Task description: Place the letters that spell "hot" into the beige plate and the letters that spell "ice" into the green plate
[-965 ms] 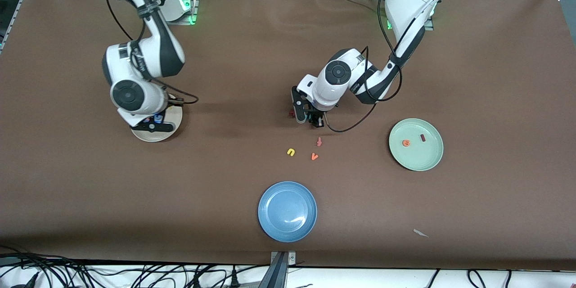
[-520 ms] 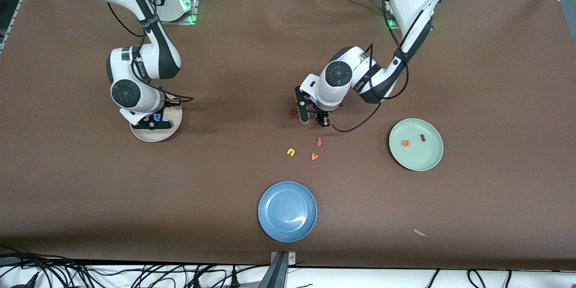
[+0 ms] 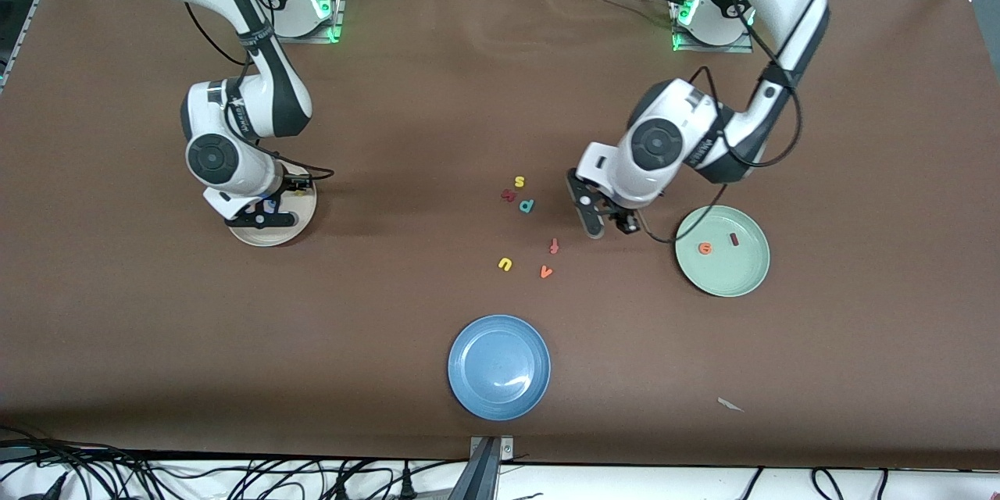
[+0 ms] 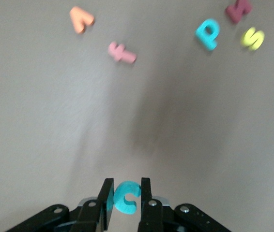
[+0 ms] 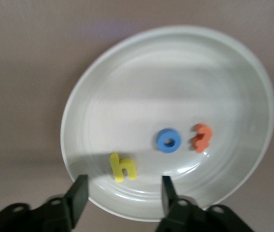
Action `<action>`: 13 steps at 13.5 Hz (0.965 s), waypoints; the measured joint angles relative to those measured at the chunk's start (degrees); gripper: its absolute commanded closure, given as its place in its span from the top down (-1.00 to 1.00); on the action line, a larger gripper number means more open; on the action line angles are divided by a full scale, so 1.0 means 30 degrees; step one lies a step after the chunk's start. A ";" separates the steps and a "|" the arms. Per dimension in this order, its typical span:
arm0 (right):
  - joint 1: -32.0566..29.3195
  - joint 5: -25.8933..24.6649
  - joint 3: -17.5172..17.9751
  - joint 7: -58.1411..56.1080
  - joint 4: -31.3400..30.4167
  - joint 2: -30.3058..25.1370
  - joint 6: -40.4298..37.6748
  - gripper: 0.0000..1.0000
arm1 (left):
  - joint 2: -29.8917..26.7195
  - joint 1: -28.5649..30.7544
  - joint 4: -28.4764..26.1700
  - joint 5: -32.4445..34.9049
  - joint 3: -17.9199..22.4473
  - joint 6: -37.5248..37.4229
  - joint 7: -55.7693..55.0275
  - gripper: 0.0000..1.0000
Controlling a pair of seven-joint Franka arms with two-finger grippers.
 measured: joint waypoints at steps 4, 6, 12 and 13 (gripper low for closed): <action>-0.0013 0.0022 -0.0455 0.0584 0.0861 -0.2344 -0.1413 0.98 | 0.0012 0.1571 -0.0217 0.0193 0.1619 -0.0071 0.4223 -1.00; -0.0006 0.0022 -0.0582 0.1172 0.2211 -0.3396 -0.3710 0.98 | 0.0019 0.1695 -0.0258 0.0572 0.2942 -0.0026 0.5721 -1.00; -0.0011 0.0022 -0.1637 0.1413 0.6921 -0.3864 -0.8298 0.99 | 0.1415 0.1925 -0.0425 0.0782 0.5564 0.4028 0.8804 0.13; -0.0014 0.0022 -0.1804 0.1427 0.7501 -0.3864 -0.8677 0.99 | 0.1736 0.1933 -0.0429 0.0782 0.5602 0.4468 0.8830 0.99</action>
